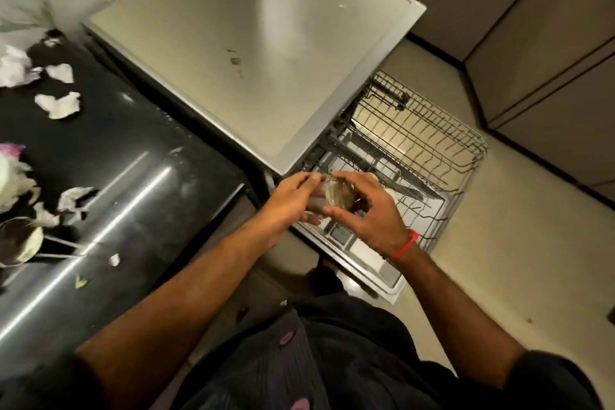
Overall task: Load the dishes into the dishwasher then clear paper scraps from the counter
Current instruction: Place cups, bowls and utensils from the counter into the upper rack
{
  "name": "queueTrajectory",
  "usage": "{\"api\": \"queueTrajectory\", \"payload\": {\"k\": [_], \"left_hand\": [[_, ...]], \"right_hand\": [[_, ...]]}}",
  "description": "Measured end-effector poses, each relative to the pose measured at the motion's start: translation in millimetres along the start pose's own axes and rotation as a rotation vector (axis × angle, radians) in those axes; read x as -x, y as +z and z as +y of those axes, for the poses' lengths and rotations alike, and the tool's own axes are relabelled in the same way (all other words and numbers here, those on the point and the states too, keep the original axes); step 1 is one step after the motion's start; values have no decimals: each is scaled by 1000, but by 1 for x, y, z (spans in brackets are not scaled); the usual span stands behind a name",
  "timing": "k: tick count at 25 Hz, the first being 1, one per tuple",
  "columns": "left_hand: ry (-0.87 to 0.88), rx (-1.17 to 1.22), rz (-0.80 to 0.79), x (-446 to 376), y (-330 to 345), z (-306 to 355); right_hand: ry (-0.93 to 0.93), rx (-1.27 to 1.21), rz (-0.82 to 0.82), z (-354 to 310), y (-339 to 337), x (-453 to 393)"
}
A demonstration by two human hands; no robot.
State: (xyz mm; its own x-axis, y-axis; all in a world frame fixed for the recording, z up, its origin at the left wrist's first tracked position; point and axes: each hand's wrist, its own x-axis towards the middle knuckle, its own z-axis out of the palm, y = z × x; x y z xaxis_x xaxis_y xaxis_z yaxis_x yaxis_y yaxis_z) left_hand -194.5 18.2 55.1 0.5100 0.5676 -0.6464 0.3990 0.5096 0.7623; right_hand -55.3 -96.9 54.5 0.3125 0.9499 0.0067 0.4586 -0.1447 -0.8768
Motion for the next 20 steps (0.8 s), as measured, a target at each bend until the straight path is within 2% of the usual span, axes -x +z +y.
{"api": "queueTrajectory", "payload": {"k": [4,6,10,15,20], "left_hand": [[-67,-266,-9,-66,39,14],[-75,-381,11,-93,51,21],[-185,-309,69,-130,60,22],[-208,-334,119,-145,65,9],[-249,-374,98,-146,64,3]], "right_hand": [[294,49,82,96,-35,-48],[377,118,97,144,-37,-79],[372,323,-11,220,-15,-136],[341,500,-338,281,21,-168],[313,557,-397,297,18,-164]]}}
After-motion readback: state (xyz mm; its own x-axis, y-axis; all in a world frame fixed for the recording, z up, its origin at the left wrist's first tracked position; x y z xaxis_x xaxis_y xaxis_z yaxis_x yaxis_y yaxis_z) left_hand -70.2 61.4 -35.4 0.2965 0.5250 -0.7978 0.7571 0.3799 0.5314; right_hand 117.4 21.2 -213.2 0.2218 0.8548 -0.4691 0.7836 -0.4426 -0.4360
